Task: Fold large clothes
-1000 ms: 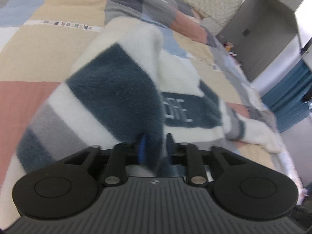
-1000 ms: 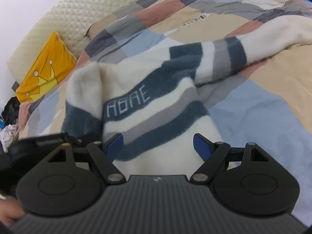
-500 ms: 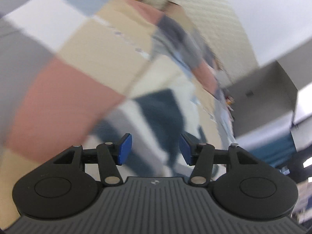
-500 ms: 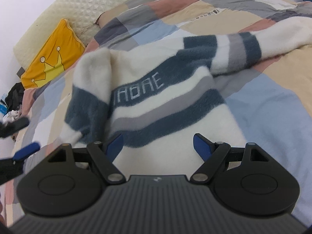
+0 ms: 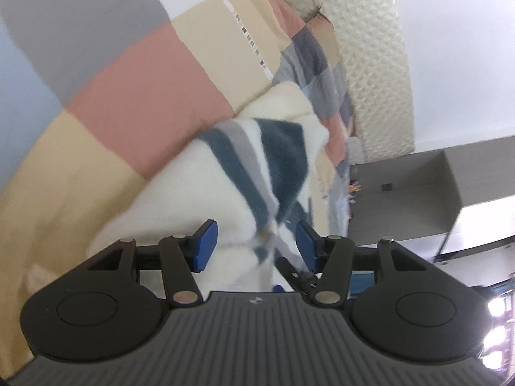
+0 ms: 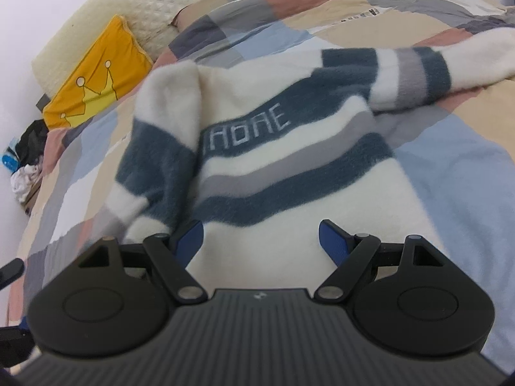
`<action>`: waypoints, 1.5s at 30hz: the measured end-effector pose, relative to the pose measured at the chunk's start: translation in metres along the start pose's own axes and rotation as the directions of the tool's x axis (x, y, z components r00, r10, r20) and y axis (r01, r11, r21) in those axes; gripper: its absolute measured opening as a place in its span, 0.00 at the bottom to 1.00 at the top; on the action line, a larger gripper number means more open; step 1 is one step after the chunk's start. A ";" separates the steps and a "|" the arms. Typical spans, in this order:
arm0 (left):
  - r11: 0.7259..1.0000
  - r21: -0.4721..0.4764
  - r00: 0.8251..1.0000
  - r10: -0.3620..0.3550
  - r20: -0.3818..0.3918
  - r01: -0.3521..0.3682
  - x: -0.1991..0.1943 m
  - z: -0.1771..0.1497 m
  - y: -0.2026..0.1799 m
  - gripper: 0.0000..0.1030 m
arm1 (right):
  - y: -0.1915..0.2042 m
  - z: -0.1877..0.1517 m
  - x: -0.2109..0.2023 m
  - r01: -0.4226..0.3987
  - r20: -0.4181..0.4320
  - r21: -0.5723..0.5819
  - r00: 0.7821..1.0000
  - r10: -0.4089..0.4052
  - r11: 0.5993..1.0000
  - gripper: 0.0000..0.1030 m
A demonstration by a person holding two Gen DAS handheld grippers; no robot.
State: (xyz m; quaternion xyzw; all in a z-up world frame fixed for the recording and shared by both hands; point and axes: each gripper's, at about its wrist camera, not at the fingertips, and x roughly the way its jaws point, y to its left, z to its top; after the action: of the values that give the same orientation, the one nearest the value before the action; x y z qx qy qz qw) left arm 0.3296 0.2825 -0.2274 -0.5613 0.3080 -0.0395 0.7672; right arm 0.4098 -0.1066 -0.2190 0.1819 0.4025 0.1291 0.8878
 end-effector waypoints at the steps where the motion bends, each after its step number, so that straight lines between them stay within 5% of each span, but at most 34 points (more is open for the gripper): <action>1: 1.000 -0.002 1.000 -0.011 0.001 0.011 -0.002 -0.003 0.002 0.58 | 0.000 0.000 0.000 0.001 -0.001 0.002 1.000 -0.001 1.000 0.78; 5: 1.000 0.019 0.999 -0.009 0.032 0.008 -0.004 -0.009 0.014 0.58 | 0.004 -0.003 -0.002 -0.027 0.004 -0.009 1.000 0.027 1.000 0.79; 8: 1.000 0.008 0.998 -0.023 0.066 0.023 -0.009 -0.010 0.024 0.58 | 0.011 -0.006 -0.005 -0.127 0.000 -0.002 0.992 0.127 0.992 0.79; 13: 1.000 0.014 0.991 0.022 0.135 -0.024 -0.017 -0.013 0.034 0.58 | 0.019 -0.014 -0.001 -0.312 -0.056 0.086 0.947 0.317 0.946 0.81; 17: 0.999 -0.043 0.986 0.031 0.161 -0.024 -0.025 -0.015 0.051 0.58 | 0.036 -0.020 -0.005 -0.353 -0.068 0.051 0.932 0.356 0.934 0.81; 22: 0.995 -0.076 0.976 0.084 0.200 -0.070 -0.036 -0.018 0.063 0.58 | 0.042 -0.019 -0.021 -0.344 0.006 0.032 0.939 0.344 0.938 0.73; 27: 0.991 -0.126 0.980 0.060 0.191 -0.036 -0.036 -0.018 0.075 0.58 | 0.052 -0.025 -0.044 -0.368 0.084 -0.028 0.925 0.369 0.929 0.71; 31: 0.986 -0.169 0.981 0.034 0.191 -0.001 -0.037 -0.016 0.080 0.58 | 0.064 -0.039 -0.032 -0.450 -0.026 0.004 0.893 0.450 0.893 0.71; 35: 0.979 -0.201 0.983 0.012 0.185 0.026 -0.036 -0.015 0.085 0.58 | 0.073 -0.052 -0.002 -0.472 -0.152 0.108 0.862 0.484 0.875 0.61; 38: 0.978 -0.206 0.984 0.001 0.180 0.037 -0.033 -0.012 0.085 0.58 | 0.082 -0.056 0.006 -0.454 -0.199 0.127 0.859 0.471 0.882 0.56; 41: 0.979 -0.201 0.986 -0.011 0.169 0.045 -0.030 -0.011 0.085 0.58 | 0.097 -0.054 0.017 -0.450 -0.219 0.137 0.855 0.470 0.883 0.26; 45: 0.977 -0.172 0.990 -0.114 0.089 0.128 -0.020 -0.011 0.080 0.70 | 0.109 -0.053 0.002 -0.465 -0.165 0.065 0.868 0.469 0.883 0.12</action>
State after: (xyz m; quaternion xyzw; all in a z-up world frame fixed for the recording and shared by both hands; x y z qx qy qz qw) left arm 0.2849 0.3104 -0.2914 -0.6463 0.2451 -0.0363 0.7218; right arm 0.3620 0.0036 -0.2059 0.2719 0.4246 0.3509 0.7891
